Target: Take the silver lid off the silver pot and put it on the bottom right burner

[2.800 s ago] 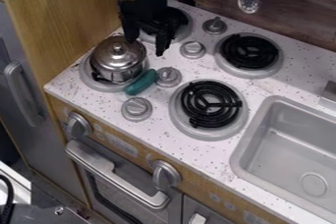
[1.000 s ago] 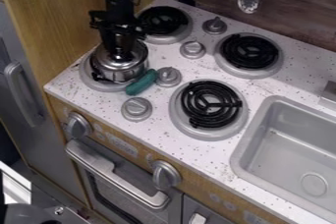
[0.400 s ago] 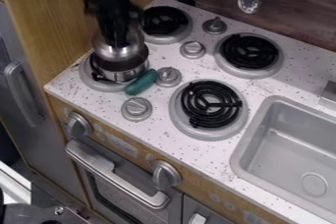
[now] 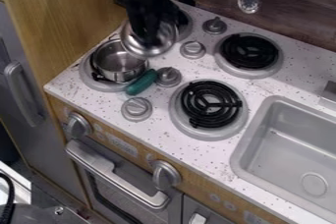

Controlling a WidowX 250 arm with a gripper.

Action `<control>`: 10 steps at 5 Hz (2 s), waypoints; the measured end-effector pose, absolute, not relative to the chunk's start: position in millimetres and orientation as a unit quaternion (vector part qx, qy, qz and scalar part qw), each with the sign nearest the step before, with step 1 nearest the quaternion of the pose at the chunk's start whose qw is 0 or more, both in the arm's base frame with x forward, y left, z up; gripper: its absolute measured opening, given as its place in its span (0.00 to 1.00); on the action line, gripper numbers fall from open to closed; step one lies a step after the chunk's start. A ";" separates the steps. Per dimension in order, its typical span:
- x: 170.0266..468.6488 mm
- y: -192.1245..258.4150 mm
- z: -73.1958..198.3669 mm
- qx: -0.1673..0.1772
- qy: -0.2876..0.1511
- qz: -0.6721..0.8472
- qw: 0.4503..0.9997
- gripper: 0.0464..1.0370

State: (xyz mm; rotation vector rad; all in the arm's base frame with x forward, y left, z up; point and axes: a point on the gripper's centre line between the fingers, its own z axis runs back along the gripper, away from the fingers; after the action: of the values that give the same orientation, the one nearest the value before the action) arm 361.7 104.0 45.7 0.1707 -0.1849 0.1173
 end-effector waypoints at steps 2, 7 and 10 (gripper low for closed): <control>351.5 23.3 5.4 0.064 -0.048 -0.033 0.996 0.22; 374.3 -20.1 -46.7 0.025 0.026 -0.076 0.996 0.22; 387.0 21.1 -46.2 0.018 0.019 -0.027 0.999 0.22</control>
State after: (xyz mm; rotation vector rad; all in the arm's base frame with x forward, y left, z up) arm 387.0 21.1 -46.2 0.0368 0.0372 -0.0533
